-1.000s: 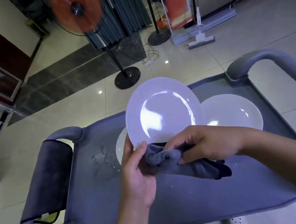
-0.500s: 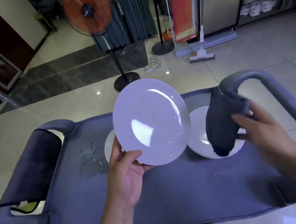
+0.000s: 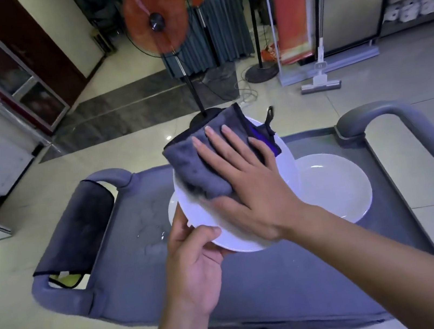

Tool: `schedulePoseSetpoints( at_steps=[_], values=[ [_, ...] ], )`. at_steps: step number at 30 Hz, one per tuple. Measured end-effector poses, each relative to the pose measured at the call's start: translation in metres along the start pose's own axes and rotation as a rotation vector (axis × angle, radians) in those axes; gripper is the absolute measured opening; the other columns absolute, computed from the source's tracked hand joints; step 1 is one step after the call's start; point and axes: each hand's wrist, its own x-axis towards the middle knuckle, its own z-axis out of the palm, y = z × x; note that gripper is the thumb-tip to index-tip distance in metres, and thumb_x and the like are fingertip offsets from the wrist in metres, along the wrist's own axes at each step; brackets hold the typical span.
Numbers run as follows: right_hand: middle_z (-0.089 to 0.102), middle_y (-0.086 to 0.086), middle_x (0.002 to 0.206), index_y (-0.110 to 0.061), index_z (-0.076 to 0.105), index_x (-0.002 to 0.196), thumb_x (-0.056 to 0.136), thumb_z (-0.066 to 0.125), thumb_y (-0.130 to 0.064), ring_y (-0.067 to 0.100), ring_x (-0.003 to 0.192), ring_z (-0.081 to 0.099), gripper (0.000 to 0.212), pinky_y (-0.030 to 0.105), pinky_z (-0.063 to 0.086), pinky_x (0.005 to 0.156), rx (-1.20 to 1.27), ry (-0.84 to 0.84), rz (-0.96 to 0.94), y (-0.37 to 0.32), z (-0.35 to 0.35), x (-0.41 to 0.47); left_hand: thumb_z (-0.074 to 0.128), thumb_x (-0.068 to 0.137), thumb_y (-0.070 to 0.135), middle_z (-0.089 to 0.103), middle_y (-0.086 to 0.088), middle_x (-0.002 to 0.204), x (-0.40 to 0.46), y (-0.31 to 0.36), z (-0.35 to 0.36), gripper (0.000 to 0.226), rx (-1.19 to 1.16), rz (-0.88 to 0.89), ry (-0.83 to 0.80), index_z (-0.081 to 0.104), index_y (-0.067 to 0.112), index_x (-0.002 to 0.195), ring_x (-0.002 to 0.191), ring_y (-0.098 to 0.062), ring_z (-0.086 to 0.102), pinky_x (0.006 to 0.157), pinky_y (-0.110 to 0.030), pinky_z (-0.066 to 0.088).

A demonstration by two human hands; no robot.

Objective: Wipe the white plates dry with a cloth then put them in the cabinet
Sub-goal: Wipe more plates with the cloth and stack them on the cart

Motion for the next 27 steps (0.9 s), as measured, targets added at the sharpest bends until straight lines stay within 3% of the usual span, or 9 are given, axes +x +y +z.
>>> schedulePoseSetpoints(
  at_steps=[11,17,20,23,25,27],
  values=[
    [-0.004,-0.022,0.166,-0.046,0.006,0.157,0.097,0.019,-0.056,-0.001,0.151,-0.015,0.062,0.036,-0.008,0.122,0.082,0.058,0.302,0.033,0.004,-0.030,0.052,0.067,-0.004,0.068,-0.003,0.096,0.004,0.004,0.009,0.048,0.108,0.040,0.059,0.076,0.025,0.097,0.086,-0.021,0.064,0.057,-0.034,0.054],
    [-0.002,-0.025,0.165,-0.048,0.010,0.156,0.095,0.023,-0.053,0.000,0.152,-0.012,0.063,0.034,-0.008,0.121,0.149,0.067,0.345,0.028,0.005,-0.052,0.052,0.066,-0.003,0.069,0.000,0.089,0.017,0.011,0.004,0.046,0.095,0.022,0.038,0.077,0.026,0.090,0.081,-0.020,0.064,0.061,-0.033,0.052],
    [0.002,-0.034,0.162,-0.056,0.016,0.152,0.097,0.026,-0.053,-0.006,0.150,-0.010,0.056,0.031,-0.007,0.121,0.262,0.060,0.350,0.026,-0.002,-0.061,0.052,0.067,-0.002,0.069,0.001,0.093,0.026,0.010,0.000,0.048,0.092,0.017,0.034,0.076,0.029,0.093,0.083,-0.020,0.065,0.064,-0.038,0.052],
    [0.028,-0.051,0.144,-0.055,0.038,0.141,0.100,0.039,-0.043,-0.019,0.143,0.011,0.043,0.023,0.012,0.117,0.616,0.038,0.424,0.025,-0.020,-0.068,0.054,0.068,-0.001,0.071,0.001,0.102,0.034,0.008,-0.005,0.050,0.096,-0.003,0.047,0.075,0.030,0.101,0.088,-0.020,0.068,0.067,-0.046,0.056],
    [0.065,-0.032,0.123,-0.041,0.057,0.133,0.103,0.047,-0.041,-0.004,0.130,0.049,0.032,0.017,0.037,0.103,0.985,0.089,0.714,0.035,-0.031,-0.069,0.056,0.069,0.000,0.070,0.002,0.108,0.037,0.007,-0.009,0.051,0.102,-0.013,0.071,0.074,0.031,0.104,0.091,-0.019,0.069,0.067,-0.046,0.057],
    [0.075,-0.006,0.113,-0.028,0.065,0.124,0.098,0.053,-0.050,0.018,0.113,0.065,0.037,0.035,0.050,0.090,1.241,0.209,1.099,0.054,-0.041,-0.068,0.055,0.071,0.000,0.068,0.002,0.115,0.039,0.007,-0.014,0.054,0.071,-0.011,0.078,0.072,0.030,0.113,0.098,-0.020,0.069,0.068,-0.046,0.059]
  ],
)
